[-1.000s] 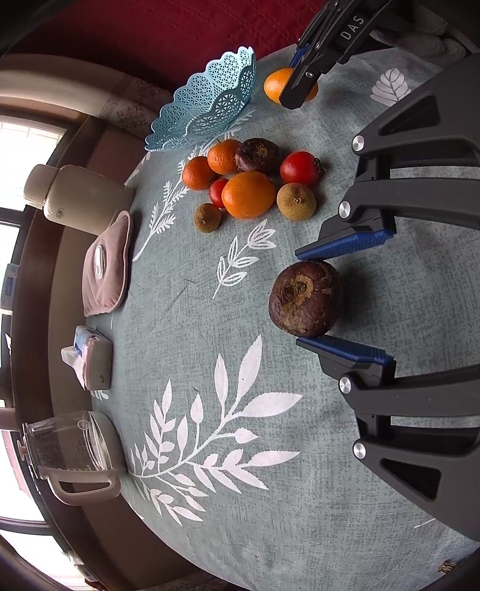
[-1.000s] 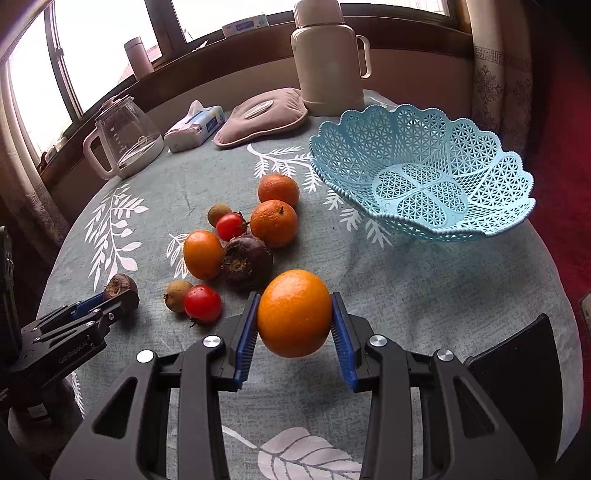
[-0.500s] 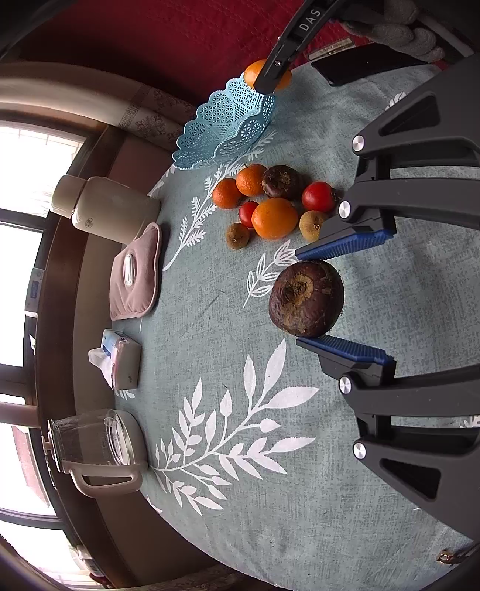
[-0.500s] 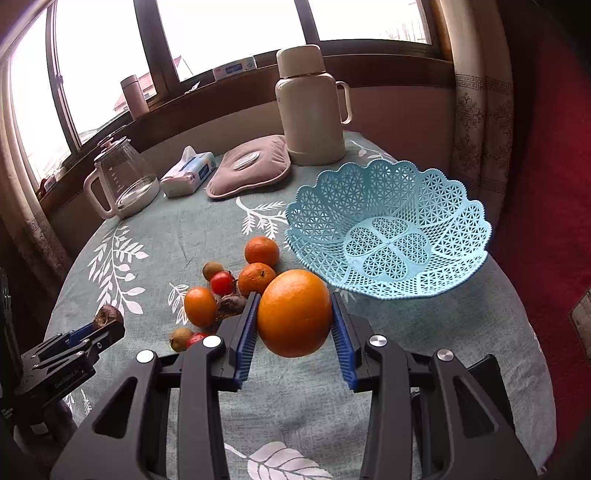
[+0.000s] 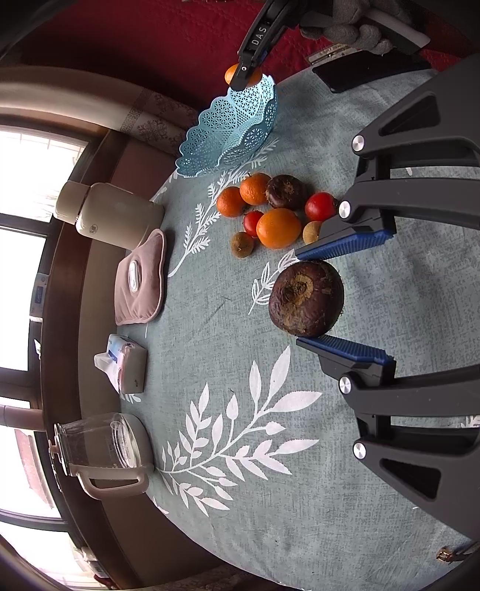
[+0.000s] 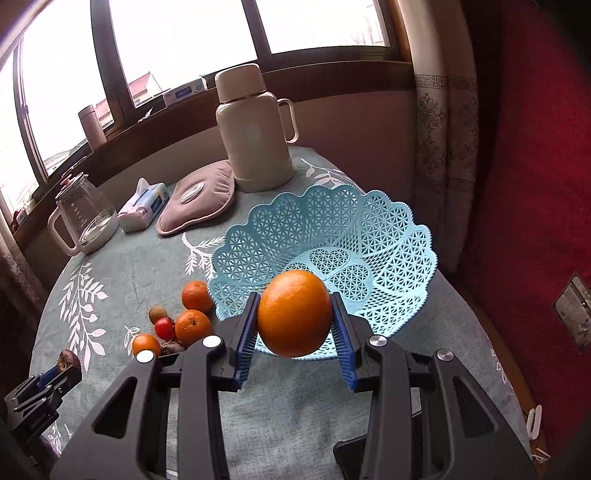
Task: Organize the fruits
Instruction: 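Carry the orange into the blue basket and open the right tool while the left tool holds the brown fruit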
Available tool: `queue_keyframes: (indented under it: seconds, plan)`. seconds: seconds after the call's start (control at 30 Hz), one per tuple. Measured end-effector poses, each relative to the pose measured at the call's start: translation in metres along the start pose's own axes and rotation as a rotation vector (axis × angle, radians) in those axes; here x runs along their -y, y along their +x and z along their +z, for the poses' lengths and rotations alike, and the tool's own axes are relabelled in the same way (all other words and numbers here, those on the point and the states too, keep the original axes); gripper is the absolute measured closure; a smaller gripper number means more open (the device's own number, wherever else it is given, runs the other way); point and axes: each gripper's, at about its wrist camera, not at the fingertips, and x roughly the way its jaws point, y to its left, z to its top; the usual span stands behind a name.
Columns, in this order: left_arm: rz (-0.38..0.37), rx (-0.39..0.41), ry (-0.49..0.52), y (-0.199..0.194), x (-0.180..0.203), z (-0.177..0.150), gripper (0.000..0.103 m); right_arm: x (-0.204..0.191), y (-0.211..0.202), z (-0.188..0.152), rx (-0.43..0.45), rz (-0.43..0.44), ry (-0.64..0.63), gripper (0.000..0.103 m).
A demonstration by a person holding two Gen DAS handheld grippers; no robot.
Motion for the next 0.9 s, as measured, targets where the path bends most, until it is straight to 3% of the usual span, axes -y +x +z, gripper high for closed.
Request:
queue_keyframes:
  seconds: [0.5,0.9]
  plan:
    - [0.008,-0.016,0.017,0.006,0.008,0.006,0.061,0.025,0.030,0.007,-0.044,-0.047,0.050,0.064]
    - [-0.007,-0.022,0.054,0.015,0.027,0.014,0.061,0.036,0.019,0.009,0.003,-0.024,0.083,0.062]
